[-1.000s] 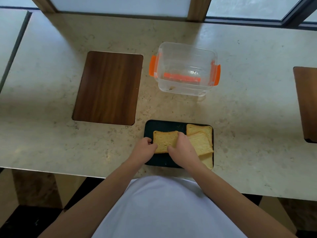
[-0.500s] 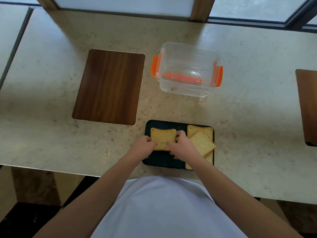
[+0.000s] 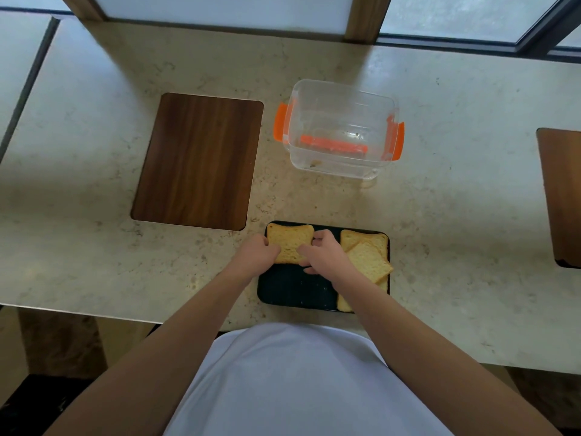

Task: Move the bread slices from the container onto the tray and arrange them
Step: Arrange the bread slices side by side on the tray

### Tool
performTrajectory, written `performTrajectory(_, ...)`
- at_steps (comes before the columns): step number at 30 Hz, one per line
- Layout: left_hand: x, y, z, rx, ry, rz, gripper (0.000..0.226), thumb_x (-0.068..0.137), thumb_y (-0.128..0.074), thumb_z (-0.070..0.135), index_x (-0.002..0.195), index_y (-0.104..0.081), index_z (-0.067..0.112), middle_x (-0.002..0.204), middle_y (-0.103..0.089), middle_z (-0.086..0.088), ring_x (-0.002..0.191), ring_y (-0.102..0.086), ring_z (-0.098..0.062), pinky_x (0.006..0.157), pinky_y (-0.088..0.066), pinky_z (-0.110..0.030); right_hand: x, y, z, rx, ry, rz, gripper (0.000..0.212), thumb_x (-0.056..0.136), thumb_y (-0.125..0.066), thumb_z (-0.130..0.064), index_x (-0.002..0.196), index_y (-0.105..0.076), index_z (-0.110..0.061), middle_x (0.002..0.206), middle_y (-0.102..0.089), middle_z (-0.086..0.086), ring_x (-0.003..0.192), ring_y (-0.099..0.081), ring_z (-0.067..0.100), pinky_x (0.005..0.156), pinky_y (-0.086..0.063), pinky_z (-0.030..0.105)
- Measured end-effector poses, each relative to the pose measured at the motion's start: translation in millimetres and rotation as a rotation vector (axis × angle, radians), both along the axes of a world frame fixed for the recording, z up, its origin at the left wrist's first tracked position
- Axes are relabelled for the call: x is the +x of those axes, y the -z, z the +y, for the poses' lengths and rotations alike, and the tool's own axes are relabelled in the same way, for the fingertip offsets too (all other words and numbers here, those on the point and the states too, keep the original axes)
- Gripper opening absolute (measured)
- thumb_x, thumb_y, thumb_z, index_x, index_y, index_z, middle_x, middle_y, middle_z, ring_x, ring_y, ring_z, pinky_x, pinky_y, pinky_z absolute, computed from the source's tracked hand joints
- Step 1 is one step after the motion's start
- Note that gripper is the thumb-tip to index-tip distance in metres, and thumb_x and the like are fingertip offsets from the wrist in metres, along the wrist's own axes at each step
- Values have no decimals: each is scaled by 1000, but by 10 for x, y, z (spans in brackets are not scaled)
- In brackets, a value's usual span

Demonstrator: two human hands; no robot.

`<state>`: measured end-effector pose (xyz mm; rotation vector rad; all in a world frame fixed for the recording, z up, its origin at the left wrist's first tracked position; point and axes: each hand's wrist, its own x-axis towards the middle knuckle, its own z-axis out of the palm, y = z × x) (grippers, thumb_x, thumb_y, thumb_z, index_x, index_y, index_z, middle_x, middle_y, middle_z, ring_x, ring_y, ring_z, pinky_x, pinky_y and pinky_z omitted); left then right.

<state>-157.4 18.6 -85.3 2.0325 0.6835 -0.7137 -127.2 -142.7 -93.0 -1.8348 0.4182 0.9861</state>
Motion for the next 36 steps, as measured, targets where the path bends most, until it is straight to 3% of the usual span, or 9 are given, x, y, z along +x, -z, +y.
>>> performTrajectory(5, -43, 73, -5, 1, -24, -44, 13, 88, -54, 19, 75, -52, 20, 67, -40, 3, 58, -39, -10, 55, -29, -29, -87, 35, -125, -10, -10, 13, 71, 91, -65, -26, 152, -31, -17, 144, -47, 4, 94, -66, 15, 65, -58, 25)
performTrajectory(8, -83, 156, -14, -24, -43, -60, 37, 93, -55, 19, 129, -58, 12, 71, -46, 13, 62, -42, 1, 57, -33, -18, -213, 95, -174, -26, -45, 43, 70, 91, -65, -24, 152, -32, -13, 108, -55, -10, 86, -66, 13, 70, -60, 30)
performTrajectory(11, -64, 147, -26, -24, -47, -79, 14, 92, -54, 20, 103, -58, 28, 72, -41, 17, 62, -39, 5, 55, -30, -13, -259, 126, -161, -46, -79, 29, 65, 90, -66, -23, 148, -39, -11, 95, -50, -18, 81, -66, 11, 74, -61, 34)
performTrajectory(18, -52, 162, 9, -22, -65, -96, 26, 91, -54, 19, 74, -41, 34, 74, -37, 16, 63, -37, 2, 57, -28, -21, -236, 132, -94, -61, -109, 5, 69, 85, -68, -26, 147, -41, -13, 94, -52, -16, 88, -69, 15, 84, -62, 43)
performTrajectory(23, -120, 221, 6, -16, -78, -112, 18, 90, -56, 10, 103, -61, 21, 76, -45, 14, 66, -43, 1, 58, -33, -15, -215, 148, -106, -72, -128, -4, 71, 85, -68, -27, 149, -39, -14, 114, -56, -7, 90, -67, 14, 85, -61, 42)
performTrajectory(27, -126, 195, -6, 2, -97, -94, 49, 90, -56, 10, 138, -52, 4, 76, -48, 16, 65, -45, 3, 57, -35, -13, -209, 151, -113, -77, -131, -3, 69, 87, -67, -29, 149, -40, -14, 127, -57, -3, 95, -66, 14, 87, -60, 42)
performTrajectory(29, -119, 145, -15, -3, -87, -111, 41, 88, -56, 11, 129, -59, 10, 73, -50, 11, 63, -47, -1, 55, -36, -18, -207, 144, -115, -77, -138, 2, 66, 88, -66, -30, 146, -42, -14, 105, -57, -10, 94, -67, 15, 88, -60, 43)
performTrajectory(32, -145, 142, -28, 9, -53, -155, 13, 82, -54, 12, 71, -51, 18, 61, -45, 3, 54, -41, -12, 50, -30, -28, -197, 141, -127, -65, -145, 19, 63, 89, -67, -30, 145, -43, -14, 94, -57, -12, 93, -68, 16, 87, -61, 42)
performTrajectory(36, -178, 155, -52, 14, -45, -149, 19, 85, -54, 17, 72, -45, 28, 86, -63, -11, 67, -52, -16, 58, -40, -32, -179, 128, -159, -48, -129, 10, 65, 91, -66, -29, 148, -40, -14, 115, -57, -8, 97, -66, 15, 89, -59, 40)
